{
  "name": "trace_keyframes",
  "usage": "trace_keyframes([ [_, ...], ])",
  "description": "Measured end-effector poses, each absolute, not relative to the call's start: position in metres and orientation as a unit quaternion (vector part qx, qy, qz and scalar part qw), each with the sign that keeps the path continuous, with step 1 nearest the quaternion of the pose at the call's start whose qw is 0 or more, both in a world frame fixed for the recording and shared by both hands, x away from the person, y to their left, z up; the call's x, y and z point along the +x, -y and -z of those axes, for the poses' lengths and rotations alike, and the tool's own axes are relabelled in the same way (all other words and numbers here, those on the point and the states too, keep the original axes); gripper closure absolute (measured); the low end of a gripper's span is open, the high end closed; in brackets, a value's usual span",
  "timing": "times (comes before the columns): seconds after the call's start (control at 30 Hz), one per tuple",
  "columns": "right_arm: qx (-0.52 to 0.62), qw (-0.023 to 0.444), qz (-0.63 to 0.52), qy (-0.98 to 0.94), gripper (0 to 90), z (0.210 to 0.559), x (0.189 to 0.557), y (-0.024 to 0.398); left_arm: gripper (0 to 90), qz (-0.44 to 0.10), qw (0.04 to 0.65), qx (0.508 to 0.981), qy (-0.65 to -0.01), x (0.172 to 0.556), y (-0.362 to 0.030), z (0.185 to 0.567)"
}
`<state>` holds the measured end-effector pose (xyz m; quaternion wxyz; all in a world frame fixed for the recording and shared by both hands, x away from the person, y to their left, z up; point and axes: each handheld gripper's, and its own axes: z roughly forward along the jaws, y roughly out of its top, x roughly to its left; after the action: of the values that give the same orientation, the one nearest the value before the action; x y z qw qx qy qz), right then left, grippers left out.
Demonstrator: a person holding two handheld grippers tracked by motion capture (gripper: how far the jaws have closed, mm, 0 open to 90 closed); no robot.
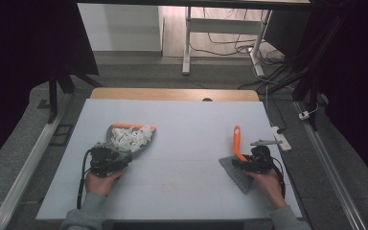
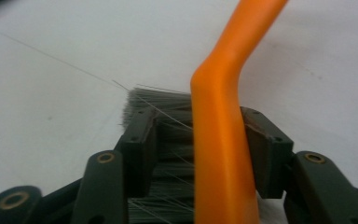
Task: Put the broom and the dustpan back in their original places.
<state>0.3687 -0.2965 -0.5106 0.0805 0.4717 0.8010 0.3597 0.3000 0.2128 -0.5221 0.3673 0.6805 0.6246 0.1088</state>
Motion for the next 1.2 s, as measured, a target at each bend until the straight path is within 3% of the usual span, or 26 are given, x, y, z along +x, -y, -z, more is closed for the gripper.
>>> trace_keyframes([
  [0.27, 0.484, 0.078, -0.352, -0.797, 45.2, 0.512, 0.371, 0.297, 29.0, -0.119, 0.368, 0.689, -0.613, 0.296, -0.216, 0.517],
  [0.37, 0.486, 0.110, -0.337, -0.799, 41.5, 0.510, 0.370, 0.296, 28.7, -0.121, 0.368, 0.694, -0.607, 0.294, -0.218, 0.515],
  [0.8, 0.434, 0.141, -0.375, -0.807, 44.8, 0.493, 0.350, 0.295, 30.6, -0.123, 0.401, 0.736, -0.531, 0.277, -0.223, 0.501],
  [1.2, 0.357, 0.121, -0.420, -0.826, 46.8, 0.492, 0.323, 0.288, 31.5, -0.087, 0.419, 0.778, -0.461, 0.261, -0.234, 0.504],
])
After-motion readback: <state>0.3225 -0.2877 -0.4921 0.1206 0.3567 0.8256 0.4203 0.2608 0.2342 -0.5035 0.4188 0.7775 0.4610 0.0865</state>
